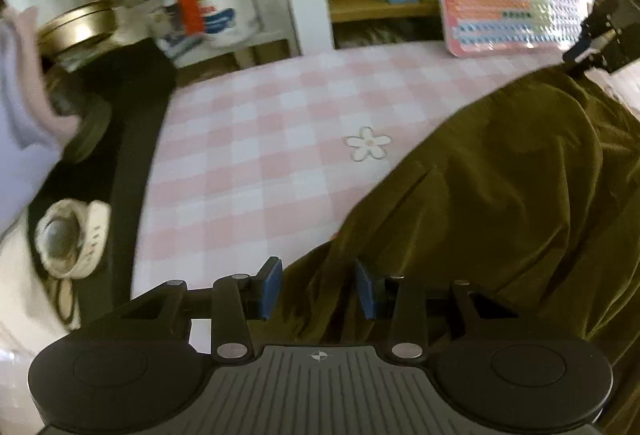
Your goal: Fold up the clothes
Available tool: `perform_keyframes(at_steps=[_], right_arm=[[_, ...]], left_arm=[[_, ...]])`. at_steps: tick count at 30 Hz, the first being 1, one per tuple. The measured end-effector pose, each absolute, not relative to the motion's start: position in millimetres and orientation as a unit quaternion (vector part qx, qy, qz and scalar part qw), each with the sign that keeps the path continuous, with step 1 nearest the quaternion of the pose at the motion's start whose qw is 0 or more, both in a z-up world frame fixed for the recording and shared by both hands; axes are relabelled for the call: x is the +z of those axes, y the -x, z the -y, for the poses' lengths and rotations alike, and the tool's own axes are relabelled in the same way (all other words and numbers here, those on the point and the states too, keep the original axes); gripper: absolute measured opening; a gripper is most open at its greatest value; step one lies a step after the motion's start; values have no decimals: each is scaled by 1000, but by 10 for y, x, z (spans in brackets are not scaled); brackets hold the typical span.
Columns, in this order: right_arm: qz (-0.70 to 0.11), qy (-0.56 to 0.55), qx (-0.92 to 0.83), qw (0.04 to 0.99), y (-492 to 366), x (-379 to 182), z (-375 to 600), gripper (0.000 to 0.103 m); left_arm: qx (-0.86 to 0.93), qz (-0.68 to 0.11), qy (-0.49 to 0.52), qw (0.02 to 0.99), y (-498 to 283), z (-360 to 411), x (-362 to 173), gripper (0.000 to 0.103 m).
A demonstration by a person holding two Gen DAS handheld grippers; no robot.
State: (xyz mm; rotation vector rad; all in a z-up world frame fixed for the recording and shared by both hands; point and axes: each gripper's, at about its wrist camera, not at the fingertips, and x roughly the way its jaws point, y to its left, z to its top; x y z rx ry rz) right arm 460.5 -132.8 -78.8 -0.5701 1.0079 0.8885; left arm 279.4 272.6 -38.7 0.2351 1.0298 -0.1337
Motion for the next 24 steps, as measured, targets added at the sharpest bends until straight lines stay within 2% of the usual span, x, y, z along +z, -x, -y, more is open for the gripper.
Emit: perform_keyframes(at_steps=[3, 6, 7, 8, 9, 11, 14, 24], right_arm=[[-466, 251, 403, 746, -4607, -783, 1335, 24], [-469, 245, 398, 750, -4590, -772, 1324, 18], [-467, 248, 394, 752, -4572, -767, 1315, 15], [-463, 254, 389, 755, -4544, -761, 1302, 13], [-453, 264, 382, 761, -4509, -735, 1279, 12], [-416, 281, 361, 786, -4423, -583, 1247, 11], [-356, 272, 332, 830, -4245, -187, 1333, 11], [-274, 281, 259, 883, -3228, 603, 1645, 11]], left_arm=[[-79, -502, -120, 853, -2899, -2684, -459, 38], [-89, -514, -127, 843, -2973, -2678, -535, 36], [-93, -517, -130, 841, -2985, -2675, -544, 30], [-97, -519, -132, 839, -2997, -2672, -554, 13], [-96, -519, -137, 838, -3002, -2662, -541, 7], [-91, -485, -155, 856, -2938, -2633, -334, 5], [-81, -416, -116, 898, -2761, -2757, 103, 4], [-123, -366, -154, 910, -2356, -2690, 372, 4]])
